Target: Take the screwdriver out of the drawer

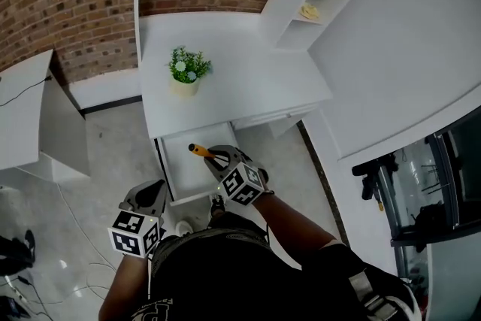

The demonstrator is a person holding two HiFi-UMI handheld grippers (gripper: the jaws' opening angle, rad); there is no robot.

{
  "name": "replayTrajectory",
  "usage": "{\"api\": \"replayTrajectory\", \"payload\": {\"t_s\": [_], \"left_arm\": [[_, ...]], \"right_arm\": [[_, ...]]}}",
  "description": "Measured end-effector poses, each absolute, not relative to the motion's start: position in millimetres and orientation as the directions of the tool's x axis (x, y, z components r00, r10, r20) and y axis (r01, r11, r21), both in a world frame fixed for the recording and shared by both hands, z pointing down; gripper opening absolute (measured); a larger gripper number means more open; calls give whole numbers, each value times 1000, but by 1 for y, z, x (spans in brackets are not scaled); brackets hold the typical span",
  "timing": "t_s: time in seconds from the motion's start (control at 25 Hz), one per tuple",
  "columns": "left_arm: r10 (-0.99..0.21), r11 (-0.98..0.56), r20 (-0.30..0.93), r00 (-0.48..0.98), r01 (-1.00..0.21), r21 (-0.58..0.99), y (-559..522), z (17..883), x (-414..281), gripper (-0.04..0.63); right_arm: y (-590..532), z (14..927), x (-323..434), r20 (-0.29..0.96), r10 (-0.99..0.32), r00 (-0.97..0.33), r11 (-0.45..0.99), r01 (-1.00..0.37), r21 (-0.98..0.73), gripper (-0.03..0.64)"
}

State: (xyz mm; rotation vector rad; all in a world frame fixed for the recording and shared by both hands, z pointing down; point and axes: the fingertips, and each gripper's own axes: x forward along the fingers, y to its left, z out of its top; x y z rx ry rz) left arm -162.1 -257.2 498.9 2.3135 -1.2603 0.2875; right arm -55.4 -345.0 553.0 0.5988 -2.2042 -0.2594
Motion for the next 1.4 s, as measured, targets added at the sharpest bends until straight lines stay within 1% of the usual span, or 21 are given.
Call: {"api": "replayTrajectory", "payload": {"t_s": [0.2,0.32,0.56,0.76,0.88,1.2,1.4], "left_arm": [[-719,-499,376,584,-811,305,-262,482,-153,17],[-713,-528,355,605,-796,297,-265,469,-144,17],[-705,-570,320,633,-774,276,-268,450,-124,17],[-731,-571,268,628,-778,264,-269,425,-116,17],[-751,-558,245,614,-787,264,-269,413,-111,17],[-762,-543,222,609,-787,293,-245,401,-69,17],[-770,-534,224,597,-796,286,-224,397,-43,17]], "right_arm": [[-327,508,-51,591,-543,-597,840,-404,362,72],[-319,483,-47,538,-557,-632,829,-461,317,72],[-309,452,-34,420,-566,-709,804,-587,93,72],[-310,436,-16,328,-560,-761,769,-625,-138,72],[-310,424,-3,287,-563,-775,750,-625,-217,72],[-279,388,29,220,-557,-801,781,-595,-190,72],[-258,383,53,195,-546,-815,789,-578,-208,72]]}}
